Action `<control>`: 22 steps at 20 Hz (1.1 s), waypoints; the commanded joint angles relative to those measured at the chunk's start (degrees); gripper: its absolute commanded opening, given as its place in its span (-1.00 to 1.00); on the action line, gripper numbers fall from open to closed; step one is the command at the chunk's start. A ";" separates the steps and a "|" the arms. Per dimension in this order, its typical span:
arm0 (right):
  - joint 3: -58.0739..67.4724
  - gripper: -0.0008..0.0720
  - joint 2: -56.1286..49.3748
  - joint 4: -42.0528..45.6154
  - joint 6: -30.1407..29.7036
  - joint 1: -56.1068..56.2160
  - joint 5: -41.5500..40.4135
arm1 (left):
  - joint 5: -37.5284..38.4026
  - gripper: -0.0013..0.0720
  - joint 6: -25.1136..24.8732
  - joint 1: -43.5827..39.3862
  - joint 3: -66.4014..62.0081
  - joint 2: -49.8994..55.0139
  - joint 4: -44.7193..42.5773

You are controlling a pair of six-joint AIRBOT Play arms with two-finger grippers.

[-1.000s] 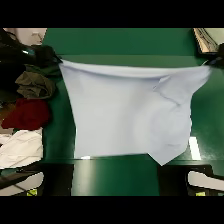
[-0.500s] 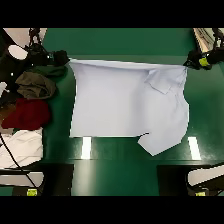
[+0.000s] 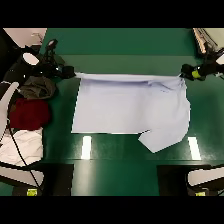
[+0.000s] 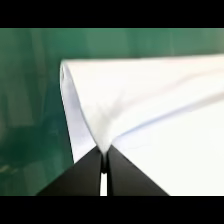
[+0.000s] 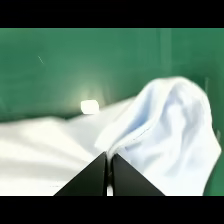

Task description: Fold the shirts.

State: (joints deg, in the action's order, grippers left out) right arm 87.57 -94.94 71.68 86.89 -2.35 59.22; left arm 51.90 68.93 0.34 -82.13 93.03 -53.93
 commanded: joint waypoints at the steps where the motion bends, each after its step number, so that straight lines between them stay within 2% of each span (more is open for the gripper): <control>1: -9.11 -0.94 5.03 7.32 0.09 0.92 -0.76 | 6.56 -0.90 0.22 0.00 0.70 1.33 -0.39; 4: -14.40 -0.92 8.52 7.41 0.09 0.74 -1.14 | 9.27 -0.90 2.69 0.00 0.76 1.31 -1.49; 5: -15.30 -0.72 9.18 7.32 0.28 0.59 -0.85 | 9.64 -0.84 4.17 0.00 0.76 1.31 -1.60; 6: -15.34 -0.07 9.53 7.34 0.28 0.48 0.42 | 10.14 0.01 5.60 0.02 0.76 1.31 -1.64; 7: -14.71 0.15 9.81 7.32 0.28 0.07 2.43 | 11.02 0.64 6.47 0.02 0.72 1.31 -1.66; 8: -13.49 0.15 10.29 7.32 0.28 -0.42 5.53 | 12.66 0.47 7.39 0.31 0.68 1.18 -1.86; 9: -12.24 0.15 11.17 7.41 0.20 -0.81 8.66 | 14.84 0.39 7.82 0.92 0.44 0.92 -2.14; 11: -10.82 0.15 14.38 6.51 -2.14 -2.84 14.71 | 19.54 0.39 7.87 3.08 0.42 -1.05 -3.74; 15: -10.84 0.15 20.96 -4.37 -7.69 -9.42 28.83 | 25.51 0.39 7.10 7.45 8.57 -10.16 -8.11; 17: -10.84 0.15 23.10 -7.61 -8.70 -11.54 31.52 | 25.00 0.39 6.64 8.11 19.37 -16.59 -8.07; 22: -10.84 0.14 26.12 -9.18 -8.92 -11.52 31.28 | 18.82 0.39 4.11 8.11 42.34 -28.59 -5.31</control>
State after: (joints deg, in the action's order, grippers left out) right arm 76.66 -70.57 64.84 78.78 -13.47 88.38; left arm 73.67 74.43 8.08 -51.03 70.46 -60.49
